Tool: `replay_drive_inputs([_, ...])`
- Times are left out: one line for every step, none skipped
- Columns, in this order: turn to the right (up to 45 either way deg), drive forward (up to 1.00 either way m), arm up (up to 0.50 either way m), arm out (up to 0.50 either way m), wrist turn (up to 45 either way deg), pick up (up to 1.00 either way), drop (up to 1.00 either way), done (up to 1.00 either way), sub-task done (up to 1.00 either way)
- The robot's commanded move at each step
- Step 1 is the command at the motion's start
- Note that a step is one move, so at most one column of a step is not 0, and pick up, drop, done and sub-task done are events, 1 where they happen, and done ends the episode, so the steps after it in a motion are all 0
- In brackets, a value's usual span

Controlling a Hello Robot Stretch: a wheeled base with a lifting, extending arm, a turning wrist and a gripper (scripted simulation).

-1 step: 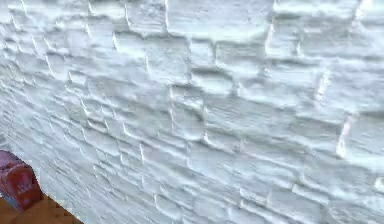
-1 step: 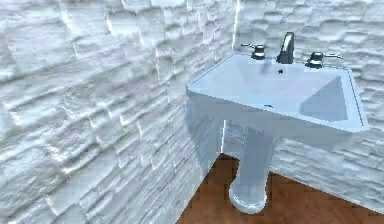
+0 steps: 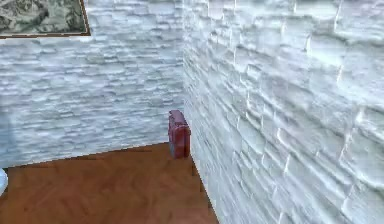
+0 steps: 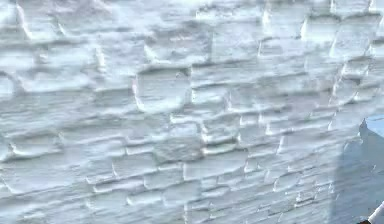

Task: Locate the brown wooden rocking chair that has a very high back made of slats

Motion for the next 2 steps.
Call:
replay_drive_inputs([-45.0,0.0,0.0,0.0,0.0,0.0,0.0,0.0,0.0])
replay_drive_inputs([-39.0,0.0,0.0,0.0,0.0,0.0,0.0,0.0,0.0])
